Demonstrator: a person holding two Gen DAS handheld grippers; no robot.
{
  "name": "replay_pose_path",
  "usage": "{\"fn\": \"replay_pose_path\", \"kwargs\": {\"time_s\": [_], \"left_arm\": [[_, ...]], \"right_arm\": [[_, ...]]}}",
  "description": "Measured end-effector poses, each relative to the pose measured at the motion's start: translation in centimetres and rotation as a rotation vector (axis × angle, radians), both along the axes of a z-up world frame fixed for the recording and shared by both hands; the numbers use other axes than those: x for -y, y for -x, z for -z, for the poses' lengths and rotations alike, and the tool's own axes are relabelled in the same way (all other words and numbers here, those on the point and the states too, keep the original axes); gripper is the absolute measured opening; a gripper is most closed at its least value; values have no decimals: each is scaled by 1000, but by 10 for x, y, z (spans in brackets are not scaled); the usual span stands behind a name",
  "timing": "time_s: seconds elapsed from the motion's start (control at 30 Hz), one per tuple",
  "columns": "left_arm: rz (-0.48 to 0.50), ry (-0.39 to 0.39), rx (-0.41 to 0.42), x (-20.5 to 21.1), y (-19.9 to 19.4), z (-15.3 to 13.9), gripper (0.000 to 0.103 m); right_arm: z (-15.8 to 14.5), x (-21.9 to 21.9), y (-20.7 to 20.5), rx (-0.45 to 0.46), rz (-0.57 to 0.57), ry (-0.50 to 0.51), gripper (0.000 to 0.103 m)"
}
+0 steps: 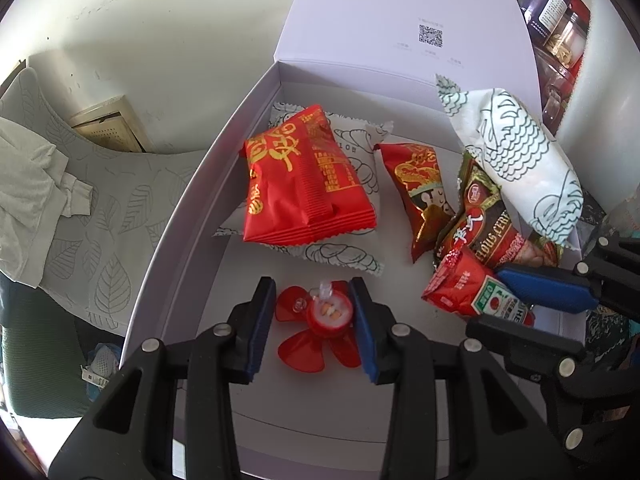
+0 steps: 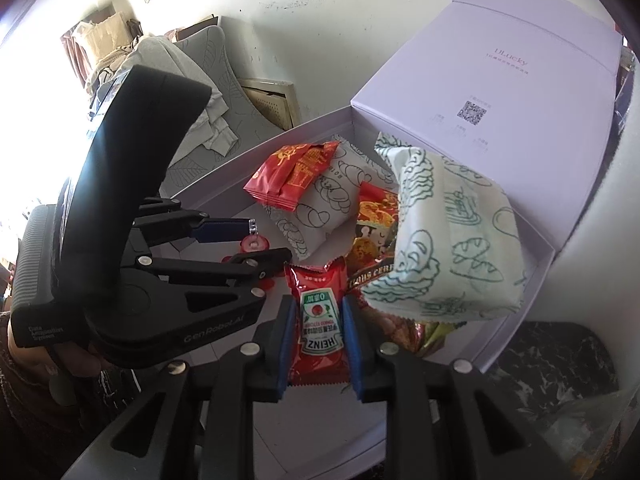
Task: Organize objects
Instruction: 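Open the left gripper to drop the fan toy while the right releases the ketchup packet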
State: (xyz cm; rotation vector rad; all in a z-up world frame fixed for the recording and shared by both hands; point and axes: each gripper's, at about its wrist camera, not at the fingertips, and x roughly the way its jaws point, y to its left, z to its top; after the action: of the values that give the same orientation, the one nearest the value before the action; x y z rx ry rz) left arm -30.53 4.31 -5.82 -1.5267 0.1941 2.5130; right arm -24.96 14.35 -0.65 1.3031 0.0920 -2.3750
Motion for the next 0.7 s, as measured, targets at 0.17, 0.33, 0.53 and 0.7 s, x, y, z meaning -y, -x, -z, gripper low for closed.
{"fn": "replay_pose_path", "kwargs": {"time_s": [0.17,0.33,0.53,0.7], "left_arm": [[-7,47,-14,-8,-1,1,56],[4,50,-17,-11,-6,0,56],[0,-8,-52,-8,-17,-18,56],[-18,-35,-77,1,-24,-32,56]], "right_arm": [[1,1,0,-7,-3,-16,25],[1,0,-3,-7,15,-20,25],[-6,-3,-14,-15,39,-18,25],[-19,-4,-24,-42,53,-25,28]]}}
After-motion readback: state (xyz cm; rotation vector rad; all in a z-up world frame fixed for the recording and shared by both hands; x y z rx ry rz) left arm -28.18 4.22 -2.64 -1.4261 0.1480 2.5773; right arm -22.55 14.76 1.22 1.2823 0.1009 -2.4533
